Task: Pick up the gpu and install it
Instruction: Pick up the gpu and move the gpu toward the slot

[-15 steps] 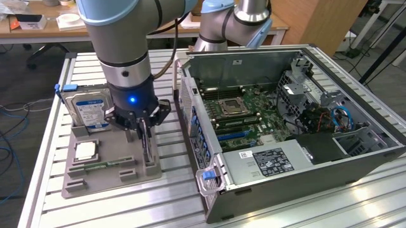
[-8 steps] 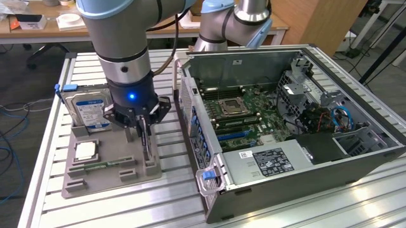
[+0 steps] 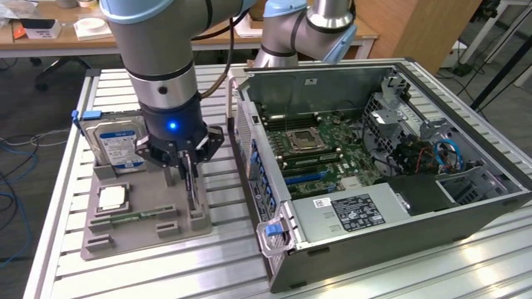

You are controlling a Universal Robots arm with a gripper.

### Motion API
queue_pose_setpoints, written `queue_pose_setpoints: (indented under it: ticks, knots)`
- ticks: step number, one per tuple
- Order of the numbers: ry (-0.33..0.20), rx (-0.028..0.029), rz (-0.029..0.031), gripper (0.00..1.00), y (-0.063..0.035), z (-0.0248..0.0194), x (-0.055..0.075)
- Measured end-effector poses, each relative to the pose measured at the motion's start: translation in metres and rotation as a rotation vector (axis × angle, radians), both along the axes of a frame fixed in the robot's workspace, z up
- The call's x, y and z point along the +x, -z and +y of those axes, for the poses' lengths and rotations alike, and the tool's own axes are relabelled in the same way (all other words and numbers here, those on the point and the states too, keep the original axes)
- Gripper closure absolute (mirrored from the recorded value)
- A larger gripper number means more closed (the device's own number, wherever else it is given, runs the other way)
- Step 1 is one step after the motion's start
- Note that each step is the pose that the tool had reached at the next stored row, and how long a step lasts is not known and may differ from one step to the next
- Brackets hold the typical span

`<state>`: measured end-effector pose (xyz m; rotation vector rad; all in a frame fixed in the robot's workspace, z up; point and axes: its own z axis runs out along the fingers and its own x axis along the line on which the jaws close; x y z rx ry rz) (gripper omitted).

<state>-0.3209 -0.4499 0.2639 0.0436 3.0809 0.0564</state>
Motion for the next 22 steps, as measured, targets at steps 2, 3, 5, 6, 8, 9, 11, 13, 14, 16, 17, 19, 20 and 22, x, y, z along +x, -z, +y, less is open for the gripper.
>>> queue_pose_setpoints:
  ticks: [2,3,5,6,8,9,11,13,14,16,17,19,20,22]
  knots:
    - [0.0,0.0001,-0.0001,0.74,-0.0021,0.0,0.0]
    - [0.0,0.0002,-0.0002,0.74,-0.0032,0.0,0.0]
    - [0.0,0.0002,-0.0002,0.74,-0.0055,0.0,0.0]
    - [0.0,0.0002,-0.0002,0.74,-0.0066,0.0,0.0]
    - [0.0,0.0002,-0.0002,0.74,-0.0091,0.0,0.0]
    - [0.0,0.0002,-0.0002,0.74,-0.0104,0.0,0.0]
    - [0.0,0.0002,-0.0002,0.74,-0.0131,0.0,0.0]
    - [0.0,0.0002,-0.0002,0.74,-0.0156,0.0,0.0]
    - [0.0,0.0002,-0.0002,0.74,-0.0169,0.0,0.0]
    - [0.0,0.0002,-0.0002,0.74,-0.0194,0.0,0.0]
    - [0.0,0.0002,-0.0002,0.74,-0.0207,0.0,0.0]
    - [0.0,0.0001,-0.0002,0.74,-0.0233,0.0,0.0]
    - [0.0,0.0002,-0.0003,0.74,-0.0245,0.0,0.0]
    - [0.0,0.0002,-0.0002,0.74,-0.0271,0.0,0.0]
